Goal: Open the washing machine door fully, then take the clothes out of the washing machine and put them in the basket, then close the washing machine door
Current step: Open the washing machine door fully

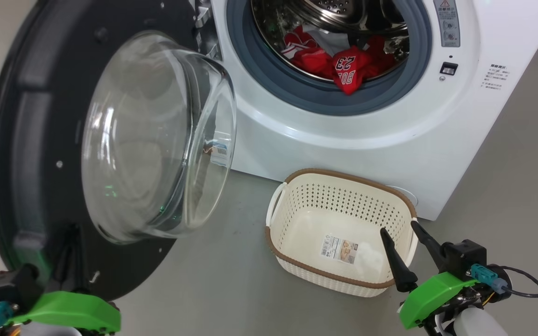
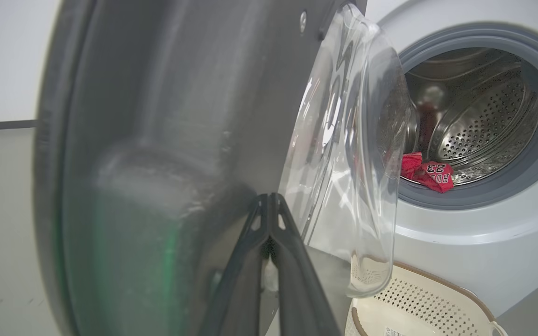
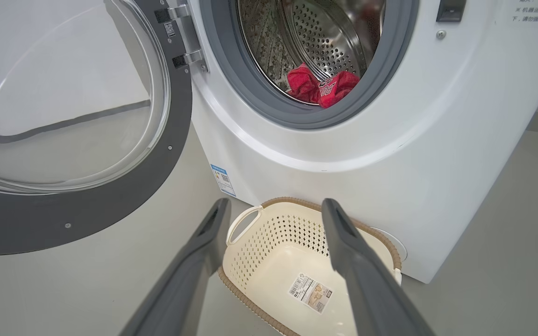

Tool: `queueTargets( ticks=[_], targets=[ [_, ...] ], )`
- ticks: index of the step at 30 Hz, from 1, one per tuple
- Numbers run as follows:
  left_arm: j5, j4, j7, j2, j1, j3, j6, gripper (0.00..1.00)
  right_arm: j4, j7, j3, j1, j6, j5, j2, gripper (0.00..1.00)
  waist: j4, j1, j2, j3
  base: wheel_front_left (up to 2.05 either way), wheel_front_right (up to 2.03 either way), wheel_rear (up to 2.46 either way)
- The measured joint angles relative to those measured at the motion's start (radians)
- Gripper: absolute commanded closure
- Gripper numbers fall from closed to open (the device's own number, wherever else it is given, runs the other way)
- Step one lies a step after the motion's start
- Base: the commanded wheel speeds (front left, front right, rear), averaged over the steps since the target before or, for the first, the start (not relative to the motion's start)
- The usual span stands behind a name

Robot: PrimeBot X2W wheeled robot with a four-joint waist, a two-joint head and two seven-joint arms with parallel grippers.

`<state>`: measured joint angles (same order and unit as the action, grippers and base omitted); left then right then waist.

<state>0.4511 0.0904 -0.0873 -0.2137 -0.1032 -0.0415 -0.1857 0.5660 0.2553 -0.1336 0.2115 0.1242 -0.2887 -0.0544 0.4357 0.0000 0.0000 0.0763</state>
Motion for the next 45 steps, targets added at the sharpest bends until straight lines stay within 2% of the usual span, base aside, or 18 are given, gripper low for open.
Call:
queueTargets(
  ticks=[6, 20, 25, 45],
  targets=[
    [0.022, 0.044, -0.022, -0.006, -0.020, 0.045, -0.004, 1.00, 0.001, 0.000, -0.007, 0.002, 0.000, 0.001, -0.011, 0.00, -0.001, 0.0000, 0.0000, 0.018, 0.00, 0.00, 0.00],
    [0.073, 0.164, -0.055, -0.065, -0.112, 0.129, -0.007, 1.00, 0.006, 0.000, -0.014, 0.037, 0.000, 0.008, -0.039, 0.00, -0.010, 0.0000, 0.0000, 0.058, 0.00, 0.00, 0.00],
    [0.080, 0.225, -0.064, -0.089, -0.155, 0.140, 0.002, 1.00, 0.006, 0.000, -0.012, 0.045, 0.000, 0.008, -0.050, 0.00, -0.012, 0.0000, 0.0000, 0.071, 0.00, 0.00, 0.00],
    [0.123, 0.462, -0.093, -0.124, -0.293, 0.164, 0.046, 1.00, 0.008, 0.000, -0.009, 0.057, 0.000, 0.012, -0.051, 0.00, -0.019, 0.0000, 0.0000, 0.074, 0.00, 0.00, 0.00]
  ],
)
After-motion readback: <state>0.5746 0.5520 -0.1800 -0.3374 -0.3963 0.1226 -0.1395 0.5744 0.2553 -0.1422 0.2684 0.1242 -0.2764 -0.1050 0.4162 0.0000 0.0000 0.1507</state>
